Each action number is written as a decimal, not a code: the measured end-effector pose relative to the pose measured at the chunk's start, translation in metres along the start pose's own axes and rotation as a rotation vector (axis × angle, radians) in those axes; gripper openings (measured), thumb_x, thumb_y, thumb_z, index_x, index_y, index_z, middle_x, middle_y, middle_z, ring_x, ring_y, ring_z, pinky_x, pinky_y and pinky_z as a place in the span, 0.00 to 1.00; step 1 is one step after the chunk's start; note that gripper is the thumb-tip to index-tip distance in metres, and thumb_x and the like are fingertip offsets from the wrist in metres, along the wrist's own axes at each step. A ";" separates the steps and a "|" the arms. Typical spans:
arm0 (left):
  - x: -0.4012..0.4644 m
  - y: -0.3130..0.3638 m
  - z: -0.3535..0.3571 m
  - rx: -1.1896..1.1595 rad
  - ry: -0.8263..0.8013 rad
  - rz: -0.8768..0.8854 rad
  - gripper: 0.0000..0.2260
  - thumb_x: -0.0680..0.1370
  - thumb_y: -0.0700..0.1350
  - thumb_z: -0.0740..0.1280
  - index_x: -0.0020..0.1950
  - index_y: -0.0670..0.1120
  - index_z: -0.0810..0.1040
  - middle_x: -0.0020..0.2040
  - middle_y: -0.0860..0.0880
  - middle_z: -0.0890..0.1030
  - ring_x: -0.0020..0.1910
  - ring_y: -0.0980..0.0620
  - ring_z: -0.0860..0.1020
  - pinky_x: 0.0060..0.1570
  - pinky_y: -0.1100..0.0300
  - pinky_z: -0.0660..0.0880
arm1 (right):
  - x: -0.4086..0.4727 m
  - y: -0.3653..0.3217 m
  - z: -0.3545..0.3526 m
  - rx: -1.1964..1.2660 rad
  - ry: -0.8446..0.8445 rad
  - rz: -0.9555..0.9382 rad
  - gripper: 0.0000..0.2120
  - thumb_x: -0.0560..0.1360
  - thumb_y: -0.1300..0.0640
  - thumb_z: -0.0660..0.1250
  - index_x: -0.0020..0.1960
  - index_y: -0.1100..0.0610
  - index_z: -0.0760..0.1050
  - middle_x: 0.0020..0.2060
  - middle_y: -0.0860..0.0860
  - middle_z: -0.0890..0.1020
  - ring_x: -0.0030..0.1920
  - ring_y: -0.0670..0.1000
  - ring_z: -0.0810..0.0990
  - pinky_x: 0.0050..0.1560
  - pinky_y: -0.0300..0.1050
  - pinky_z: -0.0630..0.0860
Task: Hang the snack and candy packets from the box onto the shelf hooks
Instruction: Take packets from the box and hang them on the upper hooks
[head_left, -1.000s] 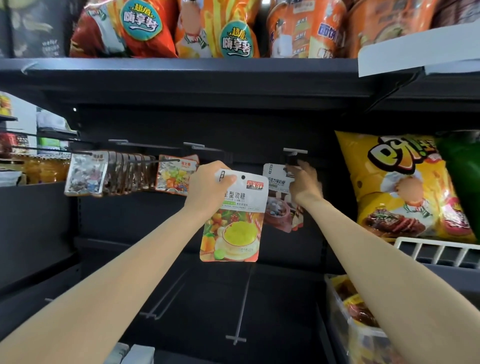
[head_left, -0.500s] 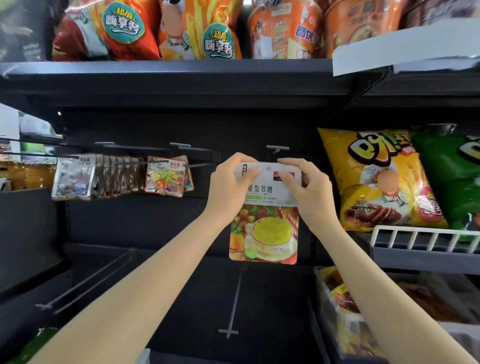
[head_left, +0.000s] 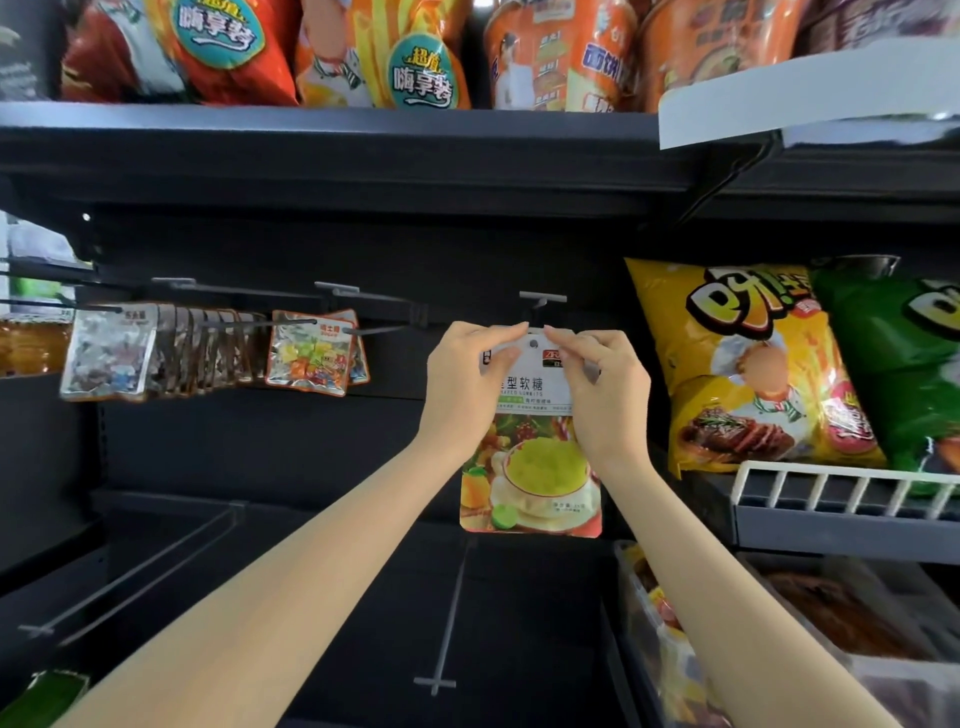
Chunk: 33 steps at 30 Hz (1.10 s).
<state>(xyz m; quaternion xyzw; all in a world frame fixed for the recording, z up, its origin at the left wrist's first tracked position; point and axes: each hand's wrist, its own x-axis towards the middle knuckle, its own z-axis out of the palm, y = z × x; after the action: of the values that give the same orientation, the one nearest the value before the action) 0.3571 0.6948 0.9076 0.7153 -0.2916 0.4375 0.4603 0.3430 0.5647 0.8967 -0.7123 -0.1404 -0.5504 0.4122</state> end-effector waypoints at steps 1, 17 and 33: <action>0.000 -0.002 0.002 0.001 0.003 -0.002 0.14 0.78 0.40 0.65 0.63 0.48 0.78 0.51 0.51 0.73 0.44 0.63 0.71 0.47 0.81 0.64 | 0.001 0.001 0.002 -0.008 -0.004 0.002 0.12 0.78 0.64 0.63 0.59 0.56 0.80 0.48 0.47 0.73 0.46 0.38 0.73 0.45 0.25 0.72; 0.056 -0.062 0.061 0.490 -0.583 -0.261 0.38 0.78 0.37 0.62 0.76 0.59 0.41 0.76 0.54 0.32 0.76 0.44 0.50 0.69 0.49 0.65 | 0.033 0.072 0.060 -0.690 -0.415 0.184 0.44 0.75 0.60 0.66 0.77 0.47 0.39 0.76 0.52 0.38 0.76 0.57 0.44 0.69 0.56 0.66; 0.027 -0.071 0.018 0.512 -0.275 -0.073 0.18 0.79 0.40 0.61 0.69 0.47 0.67 0.67 0.47 0.68 0.65 0.48 0.70 0.58 0.52 0.74 | -0.003 0.050 0.074 -0.439 -0.229 0.017 0.23 0.73 0.68 0.64 0.67 0.58 0.70 0.65 0.56 0.69 0.66 0.56 0.66 0.61 0.51 0.73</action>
<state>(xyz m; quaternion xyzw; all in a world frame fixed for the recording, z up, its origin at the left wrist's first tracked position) 0.4338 0.7065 0.8993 0.8709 -0.2055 0.3789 0.2363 0.4245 0.5892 0.8684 -0.8438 -0.0573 -0.4797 0.2335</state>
